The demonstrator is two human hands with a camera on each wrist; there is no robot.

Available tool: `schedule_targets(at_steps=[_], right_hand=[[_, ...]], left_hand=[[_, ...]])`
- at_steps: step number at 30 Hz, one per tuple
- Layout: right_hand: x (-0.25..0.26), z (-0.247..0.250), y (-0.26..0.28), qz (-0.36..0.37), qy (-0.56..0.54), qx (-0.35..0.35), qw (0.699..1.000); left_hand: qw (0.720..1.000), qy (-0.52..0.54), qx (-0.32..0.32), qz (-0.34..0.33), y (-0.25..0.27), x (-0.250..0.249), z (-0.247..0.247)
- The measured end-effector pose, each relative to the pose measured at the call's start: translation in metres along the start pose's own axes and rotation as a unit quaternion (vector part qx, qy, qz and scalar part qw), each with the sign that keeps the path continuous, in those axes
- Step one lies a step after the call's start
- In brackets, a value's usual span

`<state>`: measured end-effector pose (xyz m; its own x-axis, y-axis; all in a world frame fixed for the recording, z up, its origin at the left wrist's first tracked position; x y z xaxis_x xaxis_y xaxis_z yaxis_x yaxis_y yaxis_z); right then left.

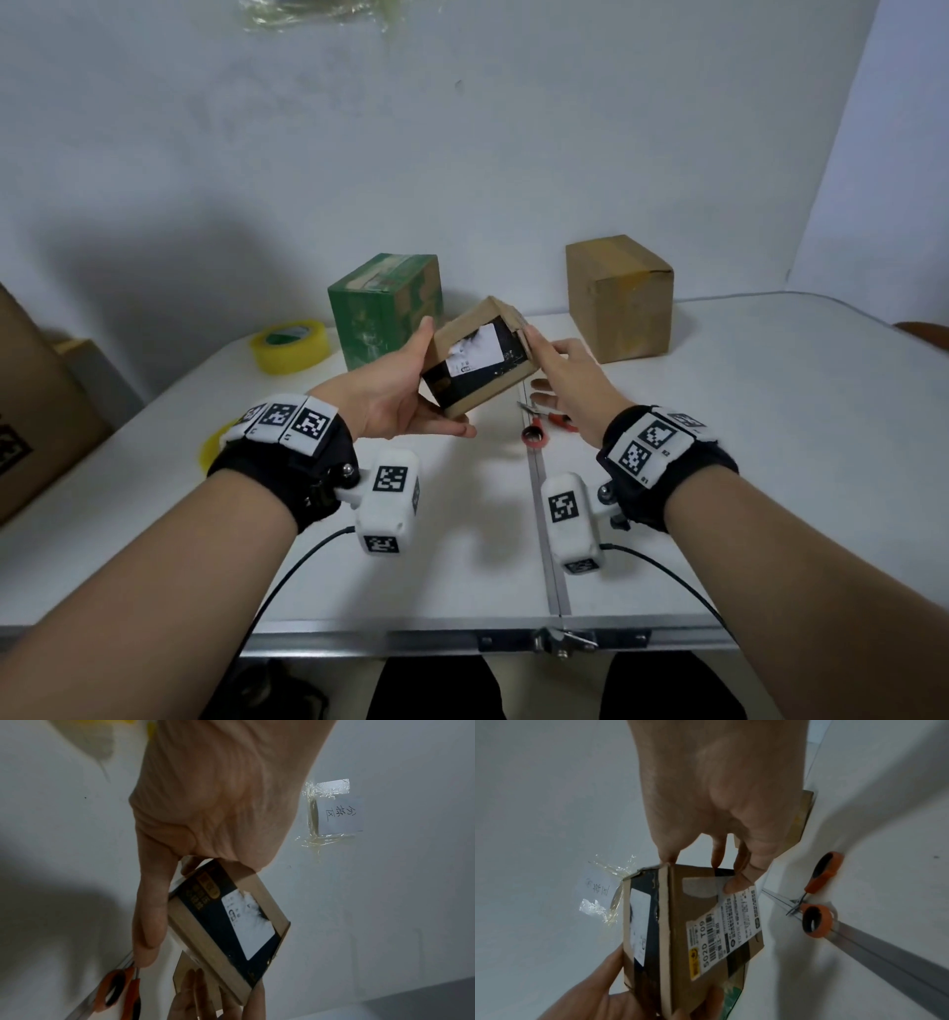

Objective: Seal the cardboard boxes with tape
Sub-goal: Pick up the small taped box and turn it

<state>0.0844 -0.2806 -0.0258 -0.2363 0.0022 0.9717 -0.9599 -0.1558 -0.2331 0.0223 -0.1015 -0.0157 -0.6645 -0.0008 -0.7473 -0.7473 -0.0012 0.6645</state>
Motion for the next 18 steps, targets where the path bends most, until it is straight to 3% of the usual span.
schedule_targets(at_steps=[7,10,13,18], right_hand=[[-0.004,-0.006,0.003,-0.034,-0.028,0.019,0.999],[-0.007,-0.006,0.006,-0.071,-0.08,0.02,0.994],[0.001,-0.006,0.009,-0.049,-0.116,0.004,0.992],[0.007,-0.006,0.015,-0.015,-0.126,-0.003,0.992]], left_hand=[[1.0,-0.026,0.014,0.003,0.004,0.005,-0.003],[0.994,-0.087,-0.004,-0.064,0.005,-0.001,0.001],[0.989,-0.099,0.002,-0.11,0.009,-0.006,-0.002],[0.989,-0.088,0.015,-0.115,0.012,-0.001,-0.002]])
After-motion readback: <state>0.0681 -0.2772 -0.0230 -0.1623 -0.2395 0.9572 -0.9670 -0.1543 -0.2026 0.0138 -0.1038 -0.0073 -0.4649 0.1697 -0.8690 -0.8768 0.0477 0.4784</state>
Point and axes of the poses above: each hand's wrist, its own y-axis away from the middle knuckle, its own z-axis out of the back of the hand, x = y × z, the point moved 9 cm from there along -y, towards the middle knuckle, and after that the axes turned 15 degrees about z, right-handed, at the moved point
